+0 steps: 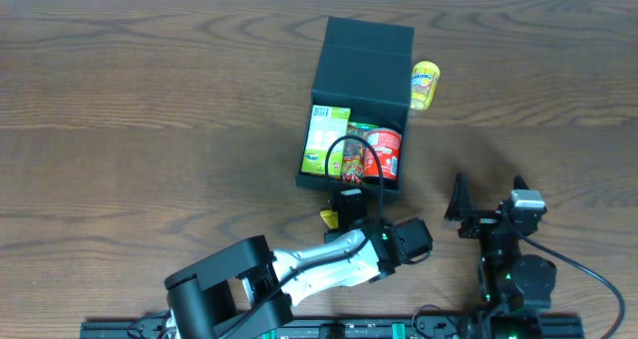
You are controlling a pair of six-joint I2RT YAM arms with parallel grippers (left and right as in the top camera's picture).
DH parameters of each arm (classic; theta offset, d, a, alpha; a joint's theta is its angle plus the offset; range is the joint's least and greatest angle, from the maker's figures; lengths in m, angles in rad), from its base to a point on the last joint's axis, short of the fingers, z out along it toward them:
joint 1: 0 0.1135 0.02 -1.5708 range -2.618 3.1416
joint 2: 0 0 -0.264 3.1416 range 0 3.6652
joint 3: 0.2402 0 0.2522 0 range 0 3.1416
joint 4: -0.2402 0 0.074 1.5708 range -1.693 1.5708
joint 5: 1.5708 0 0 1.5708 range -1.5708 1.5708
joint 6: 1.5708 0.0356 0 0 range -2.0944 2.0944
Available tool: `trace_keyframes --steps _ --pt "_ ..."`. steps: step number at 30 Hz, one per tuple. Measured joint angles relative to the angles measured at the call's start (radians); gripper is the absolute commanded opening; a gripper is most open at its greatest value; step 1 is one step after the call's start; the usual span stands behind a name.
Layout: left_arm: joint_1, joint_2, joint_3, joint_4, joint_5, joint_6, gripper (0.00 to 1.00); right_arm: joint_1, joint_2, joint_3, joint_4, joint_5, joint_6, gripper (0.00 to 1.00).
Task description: Pack container
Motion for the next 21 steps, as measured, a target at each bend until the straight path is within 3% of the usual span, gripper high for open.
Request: trace_keyframes --steps 5,9,13,21 --pt "0.0 0.0 0.0 0.0 -0.001 -0.002 0.25 0.0 0.0 0.0 0.0 0.0 0.0 0.99" --pt "0.0 0.0 0.0 0.0 -0.003 0.0 0.24 0.0 0.0 0.0 0.0 0.0 0.0 0.99" --pt "0.0 0.0 0.0 -0.002 -0.007 0.0 0.14 0.0 0.0 0.0 0.0 0.0 0.0 0.99" --pt "0.0 -0.002 0.002 -0.021 -0.018 0.003 0.17 0.0 0.0 0.0 0.0 0.0 0.0 0.99"
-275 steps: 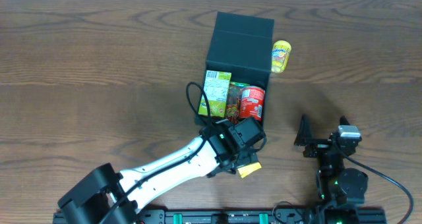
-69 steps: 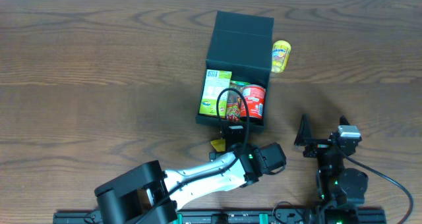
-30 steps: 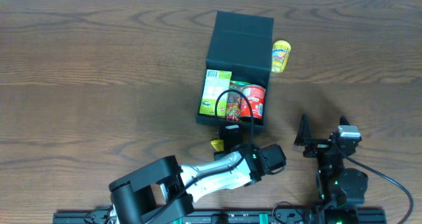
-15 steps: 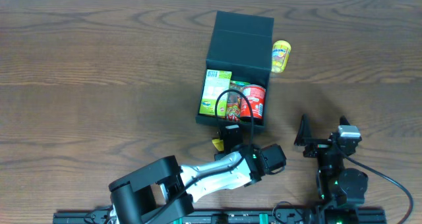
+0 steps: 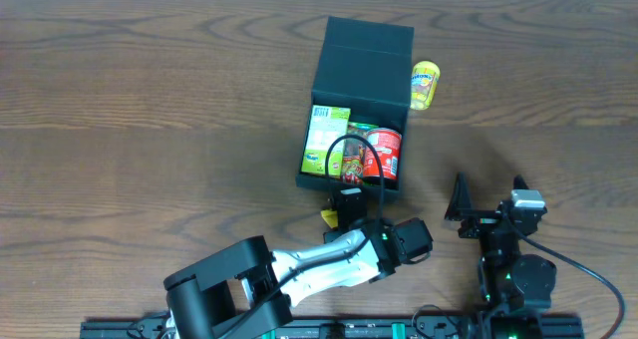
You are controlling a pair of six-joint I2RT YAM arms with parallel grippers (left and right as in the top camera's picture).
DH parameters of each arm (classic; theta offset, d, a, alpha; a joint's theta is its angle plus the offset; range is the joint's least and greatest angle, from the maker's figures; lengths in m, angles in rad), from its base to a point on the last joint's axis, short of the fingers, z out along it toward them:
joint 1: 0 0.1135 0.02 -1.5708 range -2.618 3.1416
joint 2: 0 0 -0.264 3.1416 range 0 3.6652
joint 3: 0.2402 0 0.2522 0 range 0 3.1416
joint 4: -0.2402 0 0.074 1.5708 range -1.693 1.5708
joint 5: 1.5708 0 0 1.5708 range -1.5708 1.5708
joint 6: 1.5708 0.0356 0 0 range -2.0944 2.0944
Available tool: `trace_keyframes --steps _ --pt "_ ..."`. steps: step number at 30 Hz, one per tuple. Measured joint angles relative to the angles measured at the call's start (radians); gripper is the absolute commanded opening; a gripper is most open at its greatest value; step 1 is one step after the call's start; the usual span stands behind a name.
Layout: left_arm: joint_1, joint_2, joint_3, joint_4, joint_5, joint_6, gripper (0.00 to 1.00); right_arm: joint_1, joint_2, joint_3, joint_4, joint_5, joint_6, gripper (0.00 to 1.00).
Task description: Pack container
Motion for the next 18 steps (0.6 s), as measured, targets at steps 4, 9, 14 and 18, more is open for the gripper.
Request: trace_keyframes --steps 4,9,14,18 --pt "0.0 0.0 0.014 -0.063 0.0 0.001 0.16 0.0 0.0 0.0 0.0 0.0 0.0 0.99" --pt "0.0 0.0 0.081 -0.195 -0.001 0.005 0.12 0.0 0.0 0.0 0.0 0.0 0.0 0.99" --pt "0.0 0.0 0.183 -0.324 -0.016 0.016 0.12 0.0 0.0 0.0 0.0 0.0 0.0 0.99" --pt "0.0 0.0 0.264 -0.433 -0.044 0.027 0.11 0.0 0.0 0.0 0.0 0.0 0.0 0.99"
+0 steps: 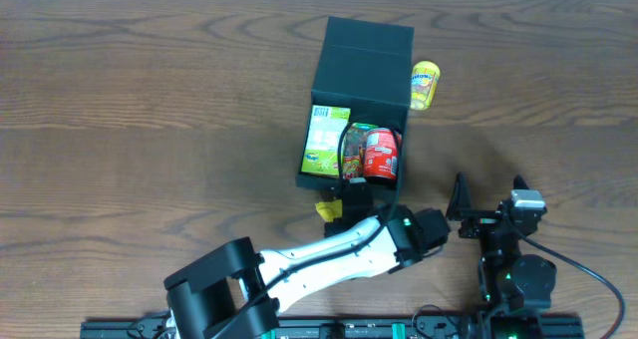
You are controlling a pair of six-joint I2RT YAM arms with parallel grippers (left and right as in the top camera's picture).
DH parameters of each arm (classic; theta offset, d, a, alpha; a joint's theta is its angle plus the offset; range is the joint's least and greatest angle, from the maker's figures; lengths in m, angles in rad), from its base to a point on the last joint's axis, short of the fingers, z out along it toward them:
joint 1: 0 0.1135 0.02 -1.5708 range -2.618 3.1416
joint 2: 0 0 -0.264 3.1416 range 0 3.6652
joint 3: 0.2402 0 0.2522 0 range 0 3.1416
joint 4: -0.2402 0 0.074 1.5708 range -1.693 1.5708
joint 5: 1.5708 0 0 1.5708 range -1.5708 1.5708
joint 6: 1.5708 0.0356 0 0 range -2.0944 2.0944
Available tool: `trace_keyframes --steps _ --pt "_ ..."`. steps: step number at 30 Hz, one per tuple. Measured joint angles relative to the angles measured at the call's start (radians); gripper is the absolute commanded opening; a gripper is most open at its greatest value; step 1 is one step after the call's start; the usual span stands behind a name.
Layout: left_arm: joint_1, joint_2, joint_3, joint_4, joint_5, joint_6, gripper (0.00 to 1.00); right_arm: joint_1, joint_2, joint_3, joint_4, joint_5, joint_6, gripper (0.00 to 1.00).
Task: Pack container
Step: 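Carry the snack bar with the left gripper into the black box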
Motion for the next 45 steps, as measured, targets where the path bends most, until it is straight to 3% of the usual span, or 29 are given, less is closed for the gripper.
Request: trace_keyframes --steps 7,21,25,34,39,45 --pt "0.0 0.0 0.117 -0.088 -0.1 0.079 0.13 0.0 0.0 0.0 0.0 0.0 0.0 0.99" --pt "0.062 0.0 0.162 0.188 -0.261 0.569 0.09 0.0 0.0 0.0 0.0 0.0 0.0 0.99" --pt "0.154 0.0 0.163 0.281 -0.201 0.709 0.09 0.0 0.0 0.0 0.0 0.0 0.0 0.99" --pt "0.315 0.0 0.163 0.345 0.099 0.933 0.1 0.0 0.0 0.0 0.0 0.0 0.0 0.99" --pt "0.334 0.0 0.163 0.345 0.249 0.976 0.1 0.0 0.0 0.0 0.0 0.0 0.0 0.99" --pt "0.334 0.0 0.144 0.399 0.303 0.959 0.11 0.0 0.0 0.0 0.0 0.0 0.0 0.99"
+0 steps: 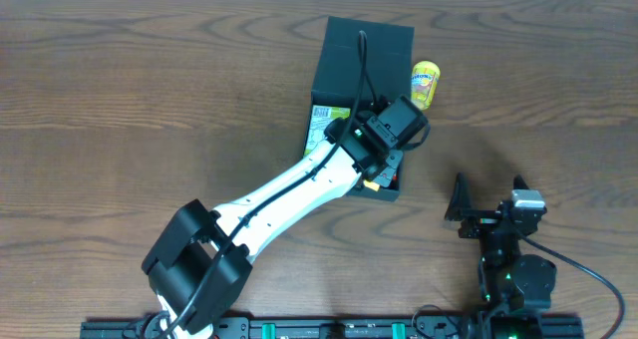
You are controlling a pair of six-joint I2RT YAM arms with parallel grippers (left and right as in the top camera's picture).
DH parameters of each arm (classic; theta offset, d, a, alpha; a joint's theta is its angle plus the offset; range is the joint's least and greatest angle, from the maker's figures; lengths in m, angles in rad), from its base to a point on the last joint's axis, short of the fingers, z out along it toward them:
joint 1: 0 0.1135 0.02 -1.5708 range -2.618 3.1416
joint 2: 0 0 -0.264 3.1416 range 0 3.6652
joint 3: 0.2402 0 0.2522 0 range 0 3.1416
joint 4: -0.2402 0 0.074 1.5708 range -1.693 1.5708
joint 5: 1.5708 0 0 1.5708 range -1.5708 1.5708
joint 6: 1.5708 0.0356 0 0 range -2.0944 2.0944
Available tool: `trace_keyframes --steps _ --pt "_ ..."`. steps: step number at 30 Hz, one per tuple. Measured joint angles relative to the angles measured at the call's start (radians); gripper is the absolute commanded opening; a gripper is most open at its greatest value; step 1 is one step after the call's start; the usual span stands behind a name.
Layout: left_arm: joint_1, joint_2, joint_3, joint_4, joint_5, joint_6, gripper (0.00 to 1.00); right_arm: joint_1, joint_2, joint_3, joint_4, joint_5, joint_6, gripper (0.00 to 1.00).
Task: Pack container
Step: 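Carry the snack bar with the left gripper into the black box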
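Observation:
The black container (361,50) stands at the table's far middle, its lid folded back. A green and white packet (321,130) stands in its left side. My left arm reaches in from the lower left, and its wrist covers the rest of the contents. My left gripper (377,168) is over the box's near right part, with its fingers hidden under the wrist. A small yellow piece (371,184) shows at the box's near edge by the gripper. A yellow can (426,84) lies outside, against the box's right side. My right gripper (486,204) rests open at the near right, holding nothing.
The wooden table (150,100) stretches bare to the left and right of the box. The rail with the arm bases (329,329) runs along the near edge.
My left arm has moved from in front of the box to over its open part, and now covers the red can and the snack packet. The small yellow piece moved with it. The right arm stayed still.
My left gripper stayed just in front of the box's near wall, a small yellow piece beside it, for the first two moments. Then the wrist shifted slightly right and closer. Now it is over the box's contents. The yellow can and the right arm never moved.

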Motion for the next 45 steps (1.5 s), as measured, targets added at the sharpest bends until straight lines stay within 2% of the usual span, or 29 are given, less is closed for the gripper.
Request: trace_keyframes --steps 10,21,34,38,40,42,43,45 --pt "0.0 0.0 -0.15 0.143 -0.047 -0.054 0.14 0.0 0.0 0.0 0.0 0.0 0.0 0.99" --pt "0.0 0.0 -0.158 0.22 -0.151 -0.069 0.16 0.0 0.0 0.0 0.0 0.0 0.0 0.99" --pt "0.0 0.043 -0.159 0.23 -0.157 -0.092 0.18 0.0 0.0 0.0 0.0 0.0 0.0 0.99" --pt "0.0 0.068 -0.159 0.232 -0.163 -0.097 0.28 0.0 0.0 0.0 0.0 0.0 0.0 0.99" --pt "0.0 0.068 -0.159 0.23 -0.166 -0.093 0.41 0.0 0.0 0.0 0.0 0.0 0.0 0.99" --pt "0.002 0.068 -0.159 0.226 -0.186 -0.096 0.62 0.0 0.0 0.0 0.0 0.0 0.0 0.99" --pt "0.001 0.067 -0.159 0.22 -0.198 -0.094 0.68 0.0 0.0 0.0 0.0 0.0 0.0 0.99" --pt "0.001 0.056 -0.159 0.211 -0.222 -0.096 0.7 0.0 0.0 0.0 0.0 0.0 0.0 0.99"
